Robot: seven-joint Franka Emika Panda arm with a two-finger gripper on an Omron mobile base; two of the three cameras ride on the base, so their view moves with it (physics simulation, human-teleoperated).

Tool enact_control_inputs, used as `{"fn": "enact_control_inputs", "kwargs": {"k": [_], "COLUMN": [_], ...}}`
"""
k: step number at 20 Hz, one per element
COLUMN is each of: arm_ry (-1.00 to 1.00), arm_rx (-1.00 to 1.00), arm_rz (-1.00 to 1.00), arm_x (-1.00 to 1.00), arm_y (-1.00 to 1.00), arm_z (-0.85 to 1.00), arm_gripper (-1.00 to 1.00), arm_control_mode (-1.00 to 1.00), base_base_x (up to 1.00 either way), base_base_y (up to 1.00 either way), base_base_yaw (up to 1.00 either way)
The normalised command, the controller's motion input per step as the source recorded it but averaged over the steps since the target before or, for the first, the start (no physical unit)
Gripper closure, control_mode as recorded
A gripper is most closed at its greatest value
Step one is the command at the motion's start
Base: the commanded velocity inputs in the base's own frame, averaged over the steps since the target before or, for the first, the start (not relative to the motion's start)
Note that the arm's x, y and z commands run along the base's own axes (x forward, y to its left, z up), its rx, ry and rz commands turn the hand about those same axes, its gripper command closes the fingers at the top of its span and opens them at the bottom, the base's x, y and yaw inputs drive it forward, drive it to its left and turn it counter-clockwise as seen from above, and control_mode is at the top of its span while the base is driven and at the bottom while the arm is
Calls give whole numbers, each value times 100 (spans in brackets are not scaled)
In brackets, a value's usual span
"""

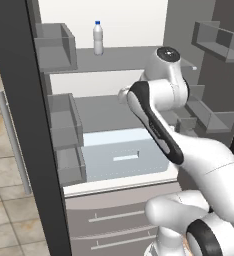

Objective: Pick the cheese from the fridge and the cheese grater from the cabinet and place them next to the salad bowl.

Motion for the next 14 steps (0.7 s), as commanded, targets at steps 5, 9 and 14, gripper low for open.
{"fn": "enact_control_inputs", "kwargs": {"k": [5,9,14], "arm_ry": [0,-1,-13], "arm_rx": [0,0,0], "arm_rz": [4,12,8], "arm_x": [-71,-74,-81], "arm_y": [-14,0,-2], "arm_z": [4,1,10], "arm_gripper": [100,100,100], "arm_control_mode": [-100,-100,-100], "base_base_x": [0,0,0], "base_base_y": [0,0,0], "base_base_yaw": [0,0,0]}}
